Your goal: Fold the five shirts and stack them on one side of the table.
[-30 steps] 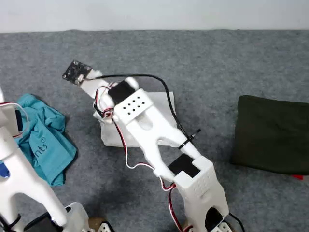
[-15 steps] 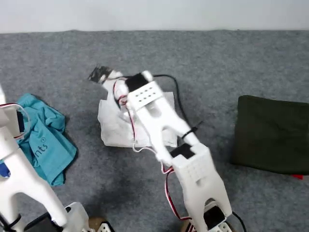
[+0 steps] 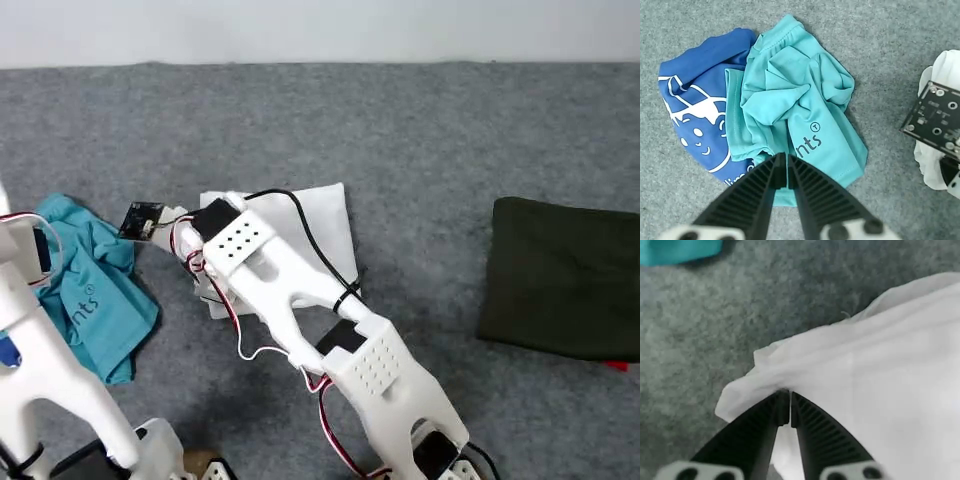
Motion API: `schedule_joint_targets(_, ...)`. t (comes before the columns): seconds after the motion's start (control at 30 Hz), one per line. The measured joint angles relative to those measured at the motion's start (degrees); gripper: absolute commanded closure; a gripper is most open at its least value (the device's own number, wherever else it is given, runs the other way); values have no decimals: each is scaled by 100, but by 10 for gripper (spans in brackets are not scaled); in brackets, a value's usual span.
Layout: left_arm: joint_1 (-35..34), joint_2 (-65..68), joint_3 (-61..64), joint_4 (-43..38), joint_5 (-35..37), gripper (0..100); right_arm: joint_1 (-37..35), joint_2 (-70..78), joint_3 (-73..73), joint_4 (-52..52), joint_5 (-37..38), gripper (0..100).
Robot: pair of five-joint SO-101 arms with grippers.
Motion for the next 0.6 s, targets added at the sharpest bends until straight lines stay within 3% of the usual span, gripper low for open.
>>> schedule_joint_targets(0.47, 0, 0, 0, 0, 0, 983, 1275, -1222, 0, 624, -18, 989)
schedule_joint_targets(0.6, 0, 0, 0, 0, 0, 983, 1714, -1222, 0, 1169, -545, 989)
